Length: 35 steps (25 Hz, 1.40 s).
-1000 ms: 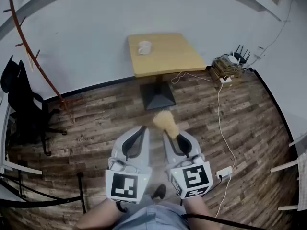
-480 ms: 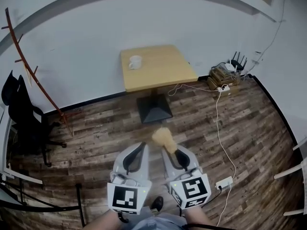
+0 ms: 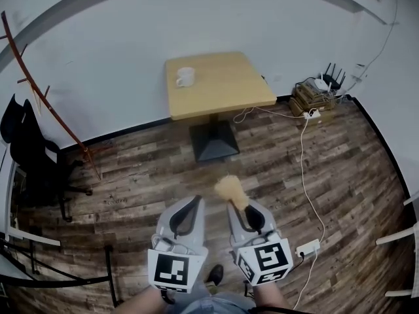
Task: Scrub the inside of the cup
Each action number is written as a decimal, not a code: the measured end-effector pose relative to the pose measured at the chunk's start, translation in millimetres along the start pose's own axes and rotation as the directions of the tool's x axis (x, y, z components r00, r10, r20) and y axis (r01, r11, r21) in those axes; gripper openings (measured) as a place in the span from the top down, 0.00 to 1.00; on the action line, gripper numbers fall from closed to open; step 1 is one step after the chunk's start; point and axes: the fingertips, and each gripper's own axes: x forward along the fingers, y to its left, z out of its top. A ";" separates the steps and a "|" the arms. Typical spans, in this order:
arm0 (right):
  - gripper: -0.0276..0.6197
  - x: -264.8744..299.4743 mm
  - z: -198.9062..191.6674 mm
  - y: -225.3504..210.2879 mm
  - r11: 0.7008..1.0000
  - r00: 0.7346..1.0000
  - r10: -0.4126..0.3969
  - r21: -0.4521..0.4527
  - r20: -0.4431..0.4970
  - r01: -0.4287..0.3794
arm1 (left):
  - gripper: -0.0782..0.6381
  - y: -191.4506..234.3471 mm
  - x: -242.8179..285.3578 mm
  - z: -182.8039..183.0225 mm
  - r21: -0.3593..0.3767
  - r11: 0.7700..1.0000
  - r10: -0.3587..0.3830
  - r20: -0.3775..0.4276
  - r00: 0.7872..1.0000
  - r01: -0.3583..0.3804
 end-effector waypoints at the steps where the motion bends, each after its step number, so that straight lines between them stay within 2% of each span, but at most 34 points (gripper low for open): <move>1: 0.84 5.9 -2.6 -4.0 1.000 1.000 -0.002 0.001 -0.009 0.002 | 0.86 2.6 7.5 -2.1 -0.005 1.000 -0.003 -0.002 1.000 0.003; 8: 0.84 72.9 1.0 -34.2 1.000 0.999 -0.016 -0.007 -0.044 0.015 | 0.86 39.2 74.7 -1.5 -0.027 0.999 -0.032 0.013 0.999 0.032; 14: 0.84 150.9 30.0 -48.4 0.998 0.999 -0.004 -0.057 -0.053 0.001 | 0.86 95.4 132.2 17.6 -0.060 0.998 -0.020 0.056 0.998 0.023; 21: 0.84 219.2 65.5 -50.1 0.993 0.999 -0.016 -0.120 -0.043 0.011 | 0.86 164.0 169.1 30.4 -0.063 0.998 -0.011 0.083 0.996 0.016; 29: 0.84 254.3 82.6 -57.0 0.990 0.999 -0.019 -0.140 -0.041 0.013 | 0.86 187.6 200.4 30.2 -0.074 0.997 -0.025 0.081 0.996 0.031; 35: 0.84 280.6 73.8 -68.6 0.992 0.998 0.014 -0.126 -0.057 -0.021 | 0.86 201.8 220.8 16.4 -0.106 0.994 0.015 0.048 0.999 -0.010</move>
